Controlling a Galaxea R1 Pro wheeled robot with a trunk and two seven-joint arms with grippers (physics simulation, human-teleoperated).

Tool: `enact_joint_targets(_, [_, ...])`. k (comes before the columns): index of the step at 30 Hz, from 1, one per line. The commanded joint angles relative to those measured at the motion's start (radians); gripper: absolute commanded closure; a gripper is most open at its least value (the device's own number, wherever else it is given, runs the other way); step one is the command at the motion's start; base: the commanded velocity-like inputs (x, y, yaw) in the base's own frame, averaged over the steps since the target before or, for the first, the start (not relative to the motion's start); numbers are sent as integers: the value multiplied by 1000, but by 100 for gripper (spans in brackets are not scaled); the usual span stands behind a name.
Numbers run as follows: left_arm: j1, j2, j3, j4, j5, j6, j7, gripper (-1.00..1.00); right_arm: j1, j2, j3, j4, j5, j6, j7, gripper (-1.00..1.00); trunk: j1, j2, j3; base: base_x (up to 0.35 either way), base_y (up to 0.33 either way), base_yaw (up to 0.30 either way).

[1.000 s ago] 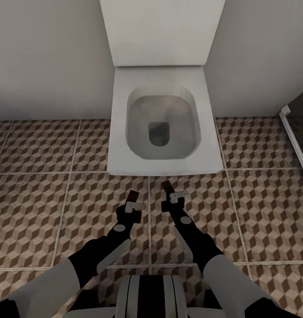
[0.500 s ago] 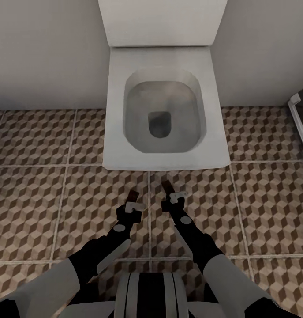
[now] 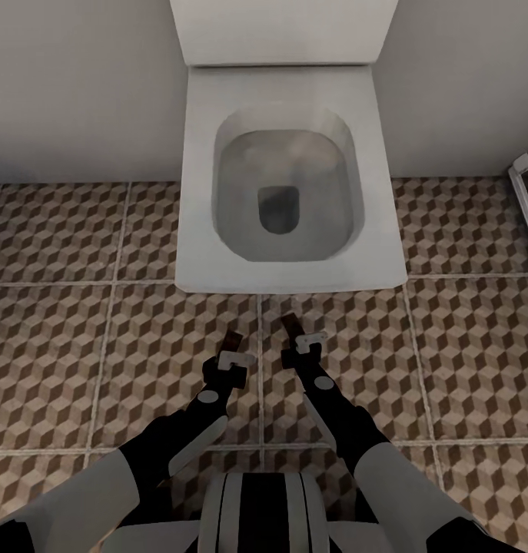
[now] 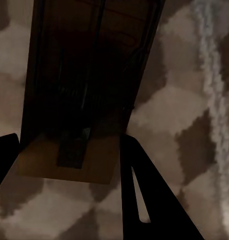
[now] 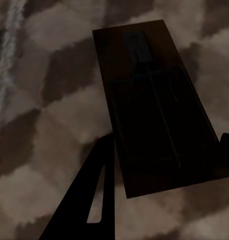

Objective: Take the four mousetraps from the cabinet in the bathroom and place them on the bathroom floor. Make sure all four end up on the same floor surface, and ensure that at least two of them are either under or directly next to the same bathroom sink.

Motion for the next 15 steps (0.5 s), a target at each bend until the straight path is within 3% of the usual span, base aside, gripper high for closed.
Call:
enact_joint_targets(1, [-1,1,-4,-2,4,3,7,100,-1,-1,5,0,-11,0,-8,100,0,0,0,0,0,0])
enact_joint_targets(15, [11,0,-8,-5,2,-1,8,100,-1,-2,5,-2,-11,-23,-7,100,0,0,0,0,0,0])
